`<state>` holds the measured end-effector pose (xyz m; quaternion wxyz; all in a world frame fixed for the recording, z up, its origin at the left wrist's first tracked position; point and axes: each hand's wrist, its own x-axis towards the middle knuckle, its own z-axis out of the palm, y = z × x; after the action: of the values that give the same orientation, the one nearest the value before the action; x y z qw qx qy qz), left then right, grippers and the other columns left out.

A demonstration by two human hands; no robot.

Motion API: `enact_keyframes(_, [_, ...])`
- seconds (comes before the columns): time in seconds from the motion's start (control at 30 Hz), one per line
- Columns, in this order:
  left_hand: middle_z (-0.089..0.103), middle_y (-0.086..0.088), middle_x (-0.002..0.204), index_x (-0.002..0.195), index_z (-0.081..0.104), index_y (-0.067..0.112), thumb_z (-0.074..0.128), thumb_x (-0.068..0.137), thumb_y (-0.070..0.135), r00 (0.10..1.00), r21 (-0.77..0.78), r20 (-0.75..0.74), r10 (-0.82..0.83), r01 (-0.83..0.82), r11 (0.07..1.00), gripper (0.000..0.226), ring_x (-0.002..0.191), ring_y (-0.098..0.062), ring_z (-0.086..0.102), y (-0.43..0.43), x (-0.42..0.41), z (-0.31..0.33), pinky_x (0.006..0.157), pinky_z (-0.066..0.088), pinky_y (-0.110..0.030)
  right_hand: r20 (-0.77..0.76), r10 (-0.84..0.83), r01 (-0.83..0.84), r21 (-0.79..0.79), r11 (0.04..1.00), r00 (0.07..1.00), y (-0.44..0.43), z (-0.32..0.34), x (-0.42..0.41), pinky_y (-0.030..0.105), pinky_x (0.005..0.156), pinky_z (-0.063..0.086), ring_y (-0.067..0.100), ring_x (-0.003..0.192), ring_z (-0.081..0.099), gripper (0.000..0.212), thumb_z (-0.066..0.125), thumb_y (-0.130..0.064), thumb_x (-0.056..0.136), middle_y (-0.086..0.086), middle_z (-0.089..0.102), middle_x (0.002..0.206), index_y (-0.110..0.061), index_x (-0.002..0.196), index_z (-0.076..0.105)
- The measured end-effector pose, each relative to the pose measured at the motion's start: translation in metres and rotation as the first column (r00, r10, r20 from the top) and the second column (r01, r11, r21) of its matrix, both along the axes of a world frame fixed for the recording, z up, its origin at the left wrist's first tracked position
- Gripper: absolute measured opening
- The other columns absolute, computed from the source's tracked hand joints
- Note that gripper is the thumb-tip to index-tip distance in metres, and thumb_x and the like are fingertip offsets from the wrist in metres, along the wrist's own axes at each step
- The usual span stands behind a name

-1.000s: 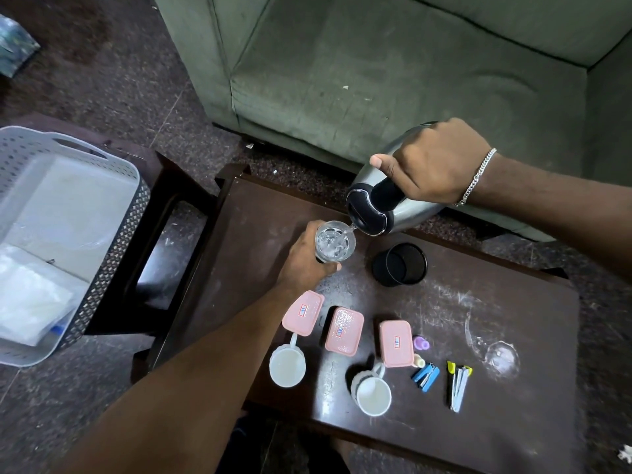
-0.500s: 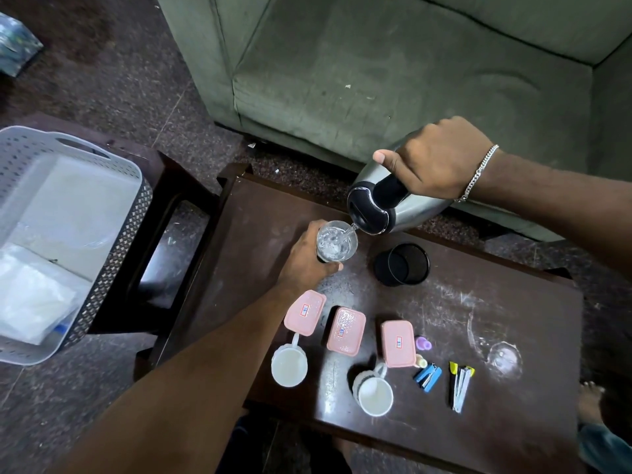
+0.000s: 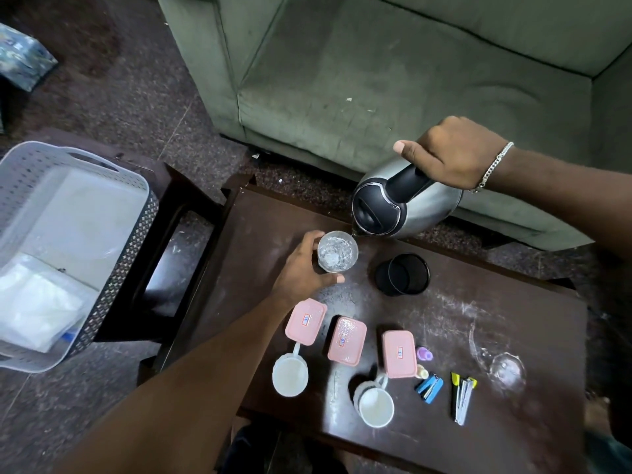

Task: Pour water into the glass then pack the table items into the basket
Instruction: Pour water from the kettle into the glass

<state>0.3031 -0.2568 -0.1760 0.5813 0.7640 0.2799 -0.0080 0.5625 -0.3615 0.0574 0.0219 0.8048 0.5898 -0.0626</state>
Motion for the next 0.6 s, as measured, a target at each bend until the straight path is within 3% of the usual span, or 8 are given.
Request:
enact_keyframes(0.17, [0.063, 0.005, 0.135, 0.140, 0.040, 0.040, 0.097, 0.052, 0.055, 1.000, 0.012, 0.006, 0.003, -0.003, 1.000, 0.106, 0.127, -0.012, 0.059, 0.002, 0.000, 0.008, 0.108, 0.051, -0.047, -0.094, -0.073, 0.077, 0.047, 0.996, 0.993, -0.005, 0.007, 0.011, 0.038, 0.054, 0.035, 0.036, 0.048, 0.043, 0.067, 0.028, -0.051, 0.101, 0.017, 0.043, 0.045, -0.011, 0.049, 0.040])
enact_keyframes(0.33, [0.055, 0.005, 0.148, 0.145, 0.035, 0.048, 0.089, 0.047, 0.077, 1.000, 0.059, 0.030, 0.004, -0.006, 0.998, 0.116, 0.134, -0.007, 0.052, 0.012, -0.009, 0.021, 0.112, 0.048, -0.045, -0.176, -0.149, 0.175, 0.143, 0.974, 0.973, -0.006, 0.023, 0.011, 0.038, 0.052, 0.031, 0.036, 0.049, 0.037, 0.068, 0.037, -0.046, 0.100, 0.023, 0.038, 0.047, 0.000, 0.051, 0.043])
enact_keyframes(0.47, [0.053, 0.004, 0.148, 0.146, 0.033, 0.053, 0.090, 0.045, 0.078, 0.997, 0.078, 0.069, 0.031, -0.037, 0.996, 0.118, 0.136, -0.001, 0.049, 0.033, -0.023, 0.041, 0.109, 0.051, -0.046, -0.285, -0.229, 0.296, 0.216, 0.931, 0.931, 0.002, 0.037, 0.002, 0.036, 0.049, 0.029, 0.024, 0.046, 0.030, 0.064, 0.043, -0.044, 0.099, 0.012, 0.028, 0.046, -0.004, 0.050, 0.035])
enact_keyframes(0.6, [0.051, 0.007, 0.151, 0.149, 0.033, 0.049, 0.094, 0.050, 0.070, 0.992, 0.091, 0.109, 0.063, -0.074, 0.993, 0.118, 0.138, 0.006, 0.044, 0.064, -0.046, 0.071, 0.111, 0.049, -0.047, -0.476, -0.294, 0.453, 0.262, 0.852, 0.829, 0.020, 0.046, -0.013, 0.017, 0.046, 0.034, 0.010, 0.039, 0.044, 0.064, 0.047, -0.049, 0.098, 0.000, 0.048, 0.036, -0.007, 0.049, 0.050])
